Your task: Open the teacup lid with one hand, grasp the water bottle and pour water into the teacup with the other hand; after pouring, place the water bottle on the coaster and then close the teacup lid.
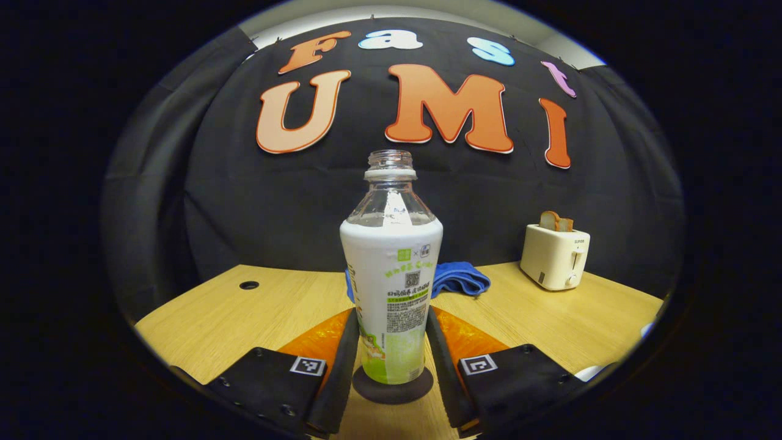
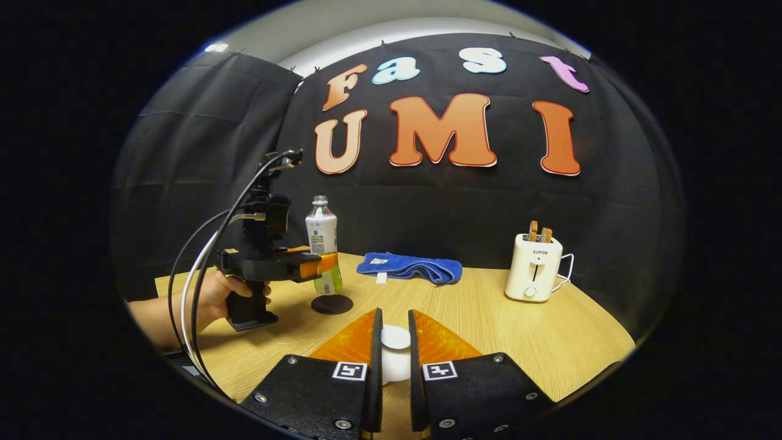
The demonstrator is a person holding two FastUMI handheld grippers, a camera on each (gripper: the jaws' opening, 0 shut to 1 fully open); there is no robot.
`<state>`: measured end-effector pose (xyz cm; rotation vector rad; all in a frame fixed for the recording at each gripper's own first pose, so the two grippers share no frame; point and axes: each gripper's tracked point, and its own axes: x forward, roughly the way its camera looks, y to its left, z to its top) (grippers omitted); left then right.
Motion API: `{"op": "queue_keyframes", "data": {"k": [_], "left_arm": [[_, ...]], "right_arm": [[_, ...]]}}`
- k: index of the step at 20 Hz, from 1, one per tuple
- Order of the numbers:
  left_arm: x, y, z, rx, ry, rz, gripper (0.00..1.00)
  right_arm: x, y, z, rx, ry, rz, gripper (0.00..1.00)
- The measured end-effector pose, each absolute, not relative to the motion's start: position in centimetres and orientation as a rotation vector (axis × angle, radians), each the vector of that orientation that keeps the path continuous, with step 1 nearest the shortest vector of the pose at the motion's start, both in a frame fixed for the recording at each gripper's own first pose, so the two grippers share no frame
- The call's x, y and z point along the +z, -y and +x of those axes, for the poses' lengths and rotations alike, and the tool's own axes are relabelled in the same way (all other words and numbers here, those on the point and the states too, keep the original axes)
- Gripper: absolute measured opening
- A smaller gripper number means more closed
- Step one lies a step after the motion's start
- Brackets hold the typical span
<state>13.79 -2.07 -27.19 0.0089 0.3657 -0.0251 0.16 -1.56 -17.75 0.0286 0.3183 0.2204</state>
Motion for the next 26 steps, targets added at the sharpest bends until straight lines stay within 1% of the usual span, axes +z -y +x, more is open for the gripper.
{"op": "queue_keyframes", "data": {"k": [1, 3, 4, 5, 6, 7, 8, 11, 12, 15, 19, 21, 22, 23, 26], "left_arm": [[-27.9, 1.6, 13.8, -0.016, -0.385, 0.002, 0.63], [-28.9, 1.4, 14.0, -0.015, -0.410, -0.032, 0.63], [-29.2, 1.4, 13.9, -0.014, -0.419, -0.034, 0.65], [-29.6, 1.5, 13.9, -0.018, -0.426, -0.035, 0.63], [-29.7, 1.8, 13.9, -0.023, -0.432, -0.039, 0.64], [-29.8, 1.6, 13.9, -0.017, -0.437, -0.034, 0.67], [-30.0, 1.5, 13.9, -0.019, -0.439, -0.036, 0.66], [-30.4, 1.6, 14.0, -0.020, -0.447, -0.033, 0.66], [-30.4, 1.7, 14.0, -0.021, -0.448, -0.031, 0.64], [-30.5, 1.8, 14.1, -0.026, -0.456, -0.024, 0.70], [-29.6, 1.8, 13.7, -0.027, -0.446, -0.013, 0.72], [-29.0, 1.8, 13.3, -0.026, -0.442, -0.005, 0.81], [-28.7, 1.8, 13.1, -0.023, -0.443, -0.004, 0.83], [-28.5, 1.7, 12.8, -0.022, -0.442, -0.008, 0.88], [-28.2, 1.2, 11.4, -0.013, -0.456, -0.057, 0.92]], "right_arm": [[-17.8, 1.6, 0.2, 0.220, -0.320, 0.028, 0.19], [-18.0, 1.4, 0.2, 0.220, -0.326, 0.027, 0.19], [-18.0, 1.4, 0.3, 0.222, -0.330, 0.028, 0.19], [-18.0, 1.2, 0.3, 0.225, -0.331, 0.030, 0.19], [-17.9, 1.0, 0.3, 0.228, -0.331, 0.032, 0.19], [-18.0, 0.8, 0.2, 0.232, -0.331, 0.030, 0.19], [-18.0, 0.7, 0.2, 0.234, -0.330, 0.027, 0.19], [-18.0, 0.3, 0.2, 0.243, -0.334, 0.019, 0.19], [-18.1, 0.2, 0.3, 0.246, -0.335, 0.020, 0.19], [-18.3, 0.0, 0.3, 0.246, -0.339, 0.017, 0.19], [-18.8, -0.2, 0.4, 0.247, -0.351, 0.008, 0.19], [-19.0, -0.6, 0.4, 0.252, -0.355, 0.007, 0.19], [-18.9, -0.7, 0.4, 0.251, -0.355, 0.004, 0.19], [-19.0, -0.8, 0.5, 0.255, -0.357, 0.001, 0.19], [-19.4, -1.2, 0.6, 0.263, -0.364, -0.008, 0.19]]}}
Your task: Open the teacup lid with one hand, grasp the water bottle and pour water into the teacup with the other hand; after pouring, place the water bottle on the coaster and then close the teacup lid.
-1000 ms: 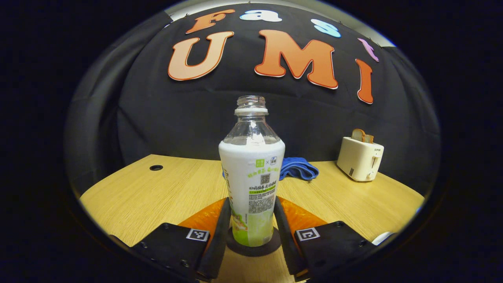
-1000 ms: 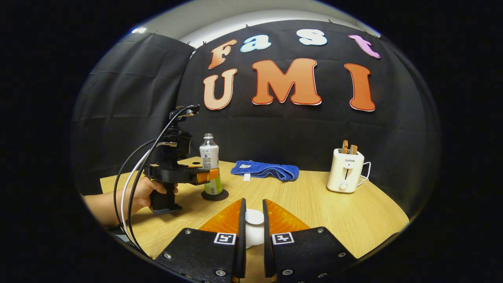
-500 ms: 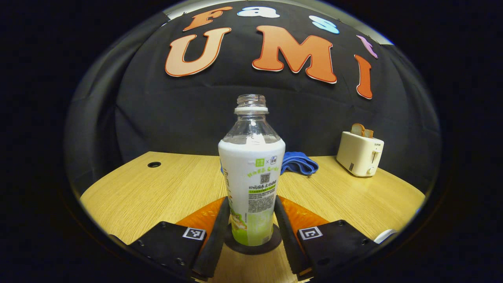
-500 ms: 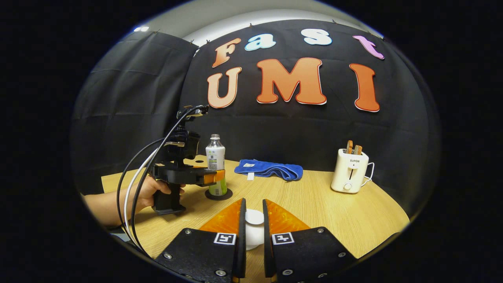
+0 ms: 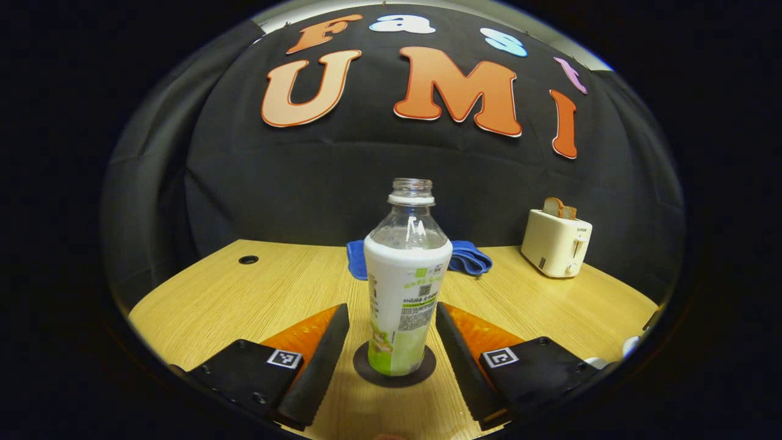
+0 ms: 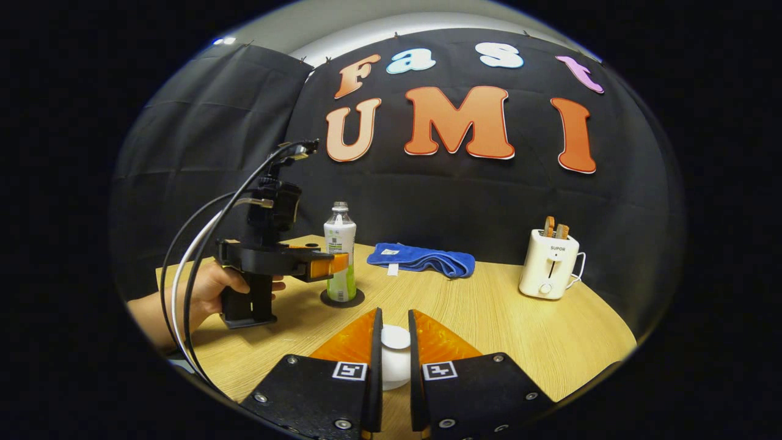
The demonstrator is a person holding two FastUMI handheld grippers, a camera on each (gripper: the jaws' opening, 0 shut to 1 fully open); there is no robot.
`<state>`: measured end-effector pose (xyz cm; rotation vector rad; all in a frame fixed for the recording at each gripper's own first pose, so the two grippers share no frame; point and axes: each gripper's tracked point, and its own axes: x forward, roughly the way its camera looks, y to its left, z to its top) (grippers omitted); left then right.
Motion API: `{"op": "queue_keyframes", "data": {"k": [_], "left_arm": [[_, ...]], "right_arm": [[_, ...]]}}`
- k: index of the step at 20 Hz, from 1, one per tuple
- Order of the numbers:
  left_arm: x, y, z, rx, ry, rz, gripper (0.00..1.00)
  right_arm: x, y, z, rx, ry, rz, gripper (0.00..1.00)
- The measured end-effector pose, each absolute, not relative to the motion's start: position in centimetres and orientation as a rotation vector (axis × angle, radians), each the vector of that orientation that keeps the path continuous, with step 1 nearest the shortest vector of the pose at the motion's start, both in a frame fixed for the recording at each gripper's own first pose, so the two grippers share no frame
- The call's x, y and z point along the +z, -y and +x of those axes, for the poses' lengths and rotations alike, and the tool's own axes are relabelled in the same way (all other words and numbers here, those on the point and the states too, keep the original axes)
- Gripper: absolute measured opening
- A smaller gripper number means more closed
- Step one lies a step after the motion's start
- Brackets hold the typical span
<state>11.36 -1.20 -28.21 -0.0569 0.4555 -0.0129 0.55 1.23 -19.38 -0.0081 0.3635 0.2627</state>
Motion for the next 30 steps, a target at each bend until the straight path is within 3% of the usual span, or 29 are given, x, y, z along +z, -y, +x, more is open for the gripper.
{"op": "queue_keyframes", "data": {"k": [7, 11, 30], "left_arm": [[-26.7, 1.9, 8.7, -0.069, -0.420, -0.029, 0.96], [-24.2, 2.1, 7.9, -0.069, -0.339, 0.008, 0.96], [-22.0, 0.9, 5.5, -0.035, -0.297, 0.045, 0.96]], "right_arm": [[-21.2, -2.4, 0.9, 0.271, -0.405, -0.026, 0.19], [-22.2, -2.8, 1.0, 0.272, -0.424, -0.046, 0.19], [-24.2, -3.5, 2.0, 0.236, -0.437, -0.136, 0.21]]}}
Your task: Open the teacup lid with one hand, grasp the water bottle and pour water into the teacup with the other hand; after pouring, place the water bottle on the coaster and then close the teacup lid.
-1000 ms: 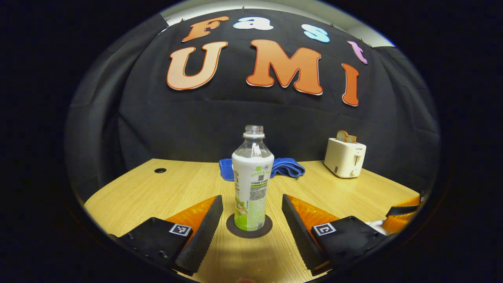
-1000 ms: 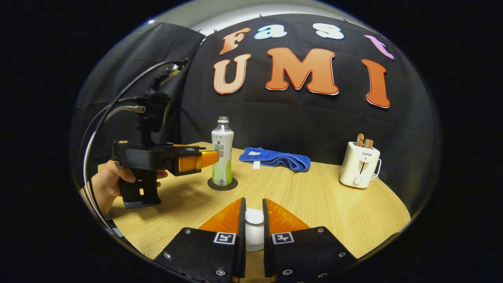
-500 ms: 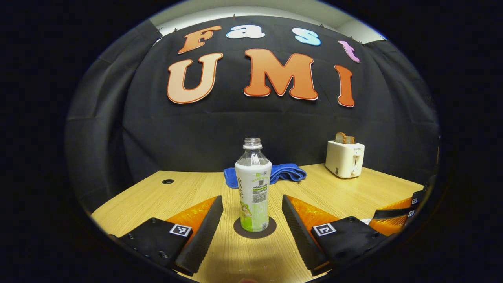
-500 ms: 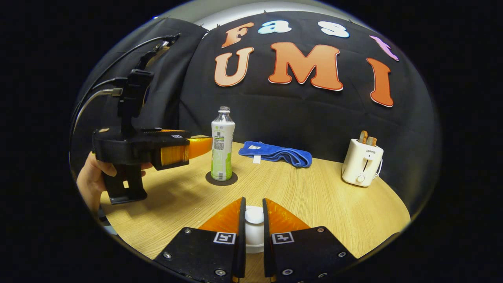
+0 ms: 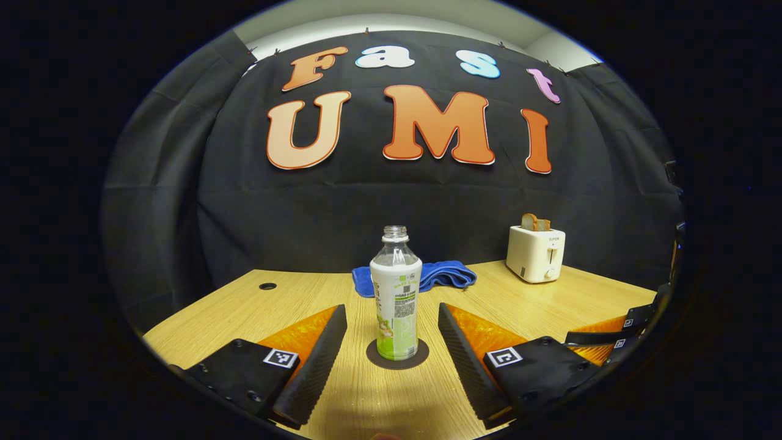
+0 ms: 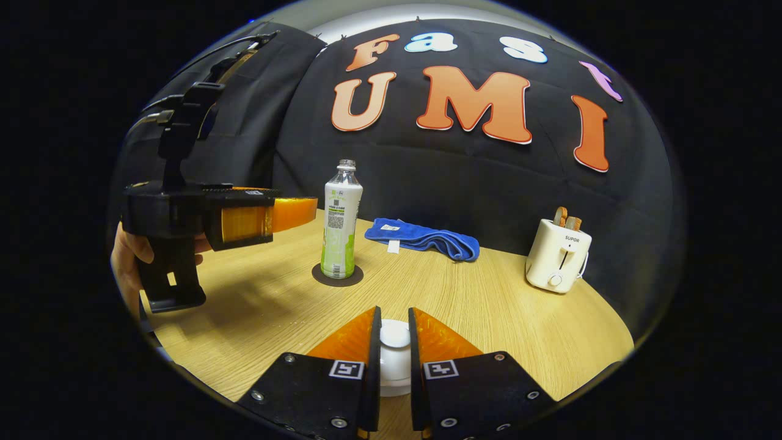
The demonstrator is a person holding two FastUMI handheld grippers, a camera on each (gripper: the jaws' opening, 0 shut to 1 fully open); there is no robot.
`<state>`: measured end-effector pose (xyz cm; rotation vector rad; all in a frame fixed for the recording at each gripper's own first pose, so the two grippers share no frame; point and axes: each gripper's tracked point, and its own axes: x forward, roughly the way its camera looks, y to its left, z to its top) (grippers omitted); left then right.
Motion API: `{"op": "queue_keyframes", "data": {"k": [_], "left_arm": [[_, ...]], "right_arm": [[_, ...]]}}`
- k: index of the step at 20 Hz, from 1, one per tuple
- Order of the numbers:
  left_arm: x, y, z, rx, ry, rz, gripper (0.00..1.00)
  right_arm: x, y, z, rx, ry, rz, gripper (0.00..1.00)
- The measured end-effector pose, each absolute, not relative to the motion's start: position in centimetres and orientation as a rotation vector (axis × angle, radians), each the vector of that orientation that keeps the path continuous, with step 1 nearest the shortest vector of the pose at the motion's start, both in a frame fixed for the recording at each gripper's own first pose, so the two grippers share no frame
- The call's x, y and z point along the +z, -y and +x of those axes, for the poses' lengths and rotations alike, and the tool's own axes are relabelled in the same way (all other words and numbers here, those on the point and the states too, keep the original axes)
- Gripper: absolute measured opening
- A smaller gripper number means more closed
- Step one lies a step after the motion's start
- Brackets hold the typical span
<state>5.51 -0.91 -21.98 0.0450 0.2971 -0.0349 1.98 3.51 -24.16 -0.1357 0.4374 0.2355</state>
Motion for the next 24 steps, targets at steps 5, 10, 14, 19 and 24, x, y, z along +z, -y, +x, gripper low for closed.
{"op": "queue_keyframes", "data": {"k": [5, 10, 14, 19, 24], "left_arm": [[-21.4, 0.1, 5.1, -0.018, -0.289, 0.048, 0.96], [-20.0, 0.1, 4.6, -0.032, -0.255, 0.035, 0.96], [-18.0, -0.6, 3.6, -0.024, -0.228, 0.009, 0.96], [-13.9, -2.6, 1.9, 0.014, -0.133, 0.049, 0.96], [-5.7, -3.3, 2.9, 0.086, -0.026, 0.053, 0.96]], "right_arm": [[-24.0, -3.3, 2.0, 0.215, -0.425, -0.170, 0.26], [-20.7, -3.7, 2.0, 0.221, -0.349, -0.103, 0.39], [-16.3, -2.7, 2.2, 0.185, -0.250, -0.082, 0.51], [-9.8, -0.4, 1.6, 0.106, -0.095, -0.039, 0.61], [-6.9, 1.5, 1.0, 0.029, -0.045, -0.016, 0.73]]}}
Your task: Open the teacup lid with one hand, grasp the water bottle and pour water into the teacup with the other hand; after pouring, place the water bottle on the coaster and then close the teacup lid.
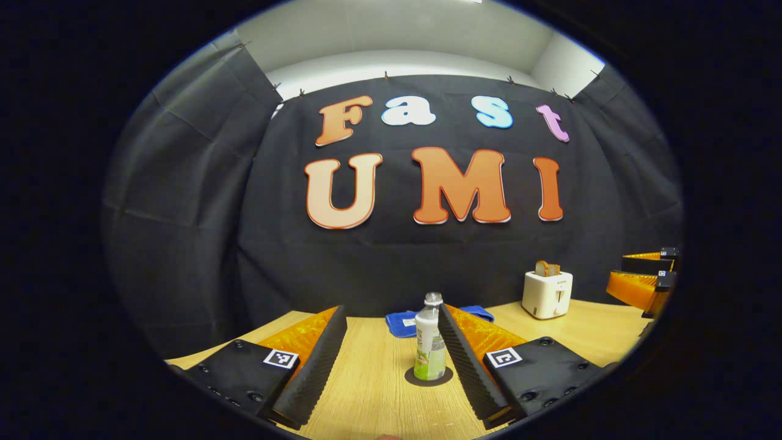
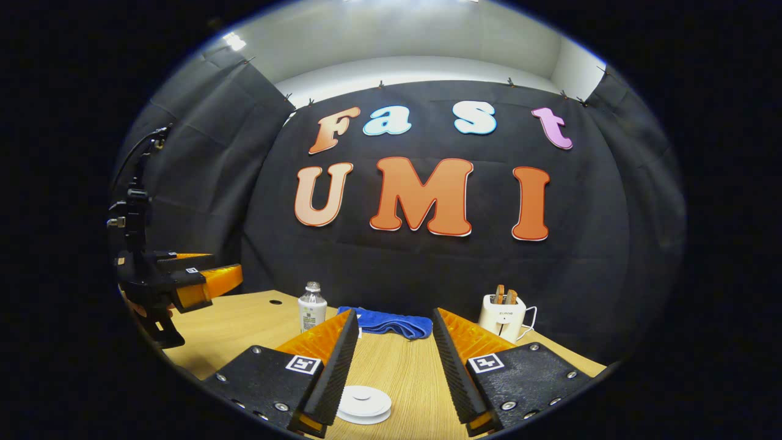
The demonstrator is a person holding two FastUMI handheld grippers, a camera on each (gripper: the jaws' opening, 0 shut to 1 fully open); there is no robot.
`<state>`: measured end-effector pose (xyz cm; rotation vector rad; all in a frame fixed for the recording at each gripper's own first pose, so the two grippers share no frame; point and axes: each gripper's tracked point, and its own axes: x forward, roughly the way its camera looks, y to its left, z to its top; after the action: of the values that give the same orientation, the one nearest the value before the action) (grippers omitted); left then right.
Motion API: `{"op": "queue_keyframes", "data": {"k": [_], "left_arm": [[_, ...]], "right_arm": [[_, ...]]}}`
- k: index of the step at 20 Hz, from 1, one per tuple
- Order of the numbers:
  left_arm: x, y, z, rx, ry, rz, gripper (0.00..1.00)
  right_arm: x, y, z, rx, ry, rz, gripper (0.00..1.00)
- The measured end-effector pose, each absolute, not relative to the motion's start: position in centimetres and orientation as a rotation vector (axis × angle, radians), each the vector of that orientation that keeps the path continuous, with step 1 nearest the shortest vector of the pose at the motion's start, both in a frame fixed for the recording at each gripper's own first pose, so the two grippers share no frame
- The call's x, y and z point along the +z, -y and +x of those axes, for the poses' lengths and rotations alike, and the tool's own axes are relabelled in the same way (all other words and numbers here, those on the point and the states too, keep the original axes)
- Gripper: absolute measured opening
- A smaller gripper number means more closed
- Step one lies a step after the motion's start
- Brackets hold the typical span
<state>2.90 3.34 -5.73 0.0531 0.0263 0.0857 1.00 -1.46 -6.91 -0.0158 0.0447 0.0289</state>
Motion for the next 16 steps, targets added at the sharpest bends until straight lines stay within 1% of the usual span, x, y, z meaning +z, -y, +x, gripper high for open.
{"op": "queue_keyframes", "data": {"k": [4, 7, 10, 16], "left_arm": [[-2.8, -4.2, 0.8, 0.116, 0.007, 0.057, 0.95], [-1.6, -3.8, -0.1, 0.109, 0.021, 0.076, 0.95], [-1.3, -3.2, -0.7, 0.093, 0.016, 0.109, 0.95], [-0.3, -2.1, -1.2, 0.071, 0.044, 0.131, 0.94]], "right_arm": [[-6.4, 1.2, 1.0, 0.016, -0.040, 0.003, 0.73], [-5.5, 0.7, 0.5, 0.022, -0.025, -0.022, 0.73], [-4.4, 0.3, 0.1, 0.034, -0.003, -0.036, 0.81], [-3.5, 0.8, -0.2, 0.016, 0.008, -0.032, 0.84]]}}
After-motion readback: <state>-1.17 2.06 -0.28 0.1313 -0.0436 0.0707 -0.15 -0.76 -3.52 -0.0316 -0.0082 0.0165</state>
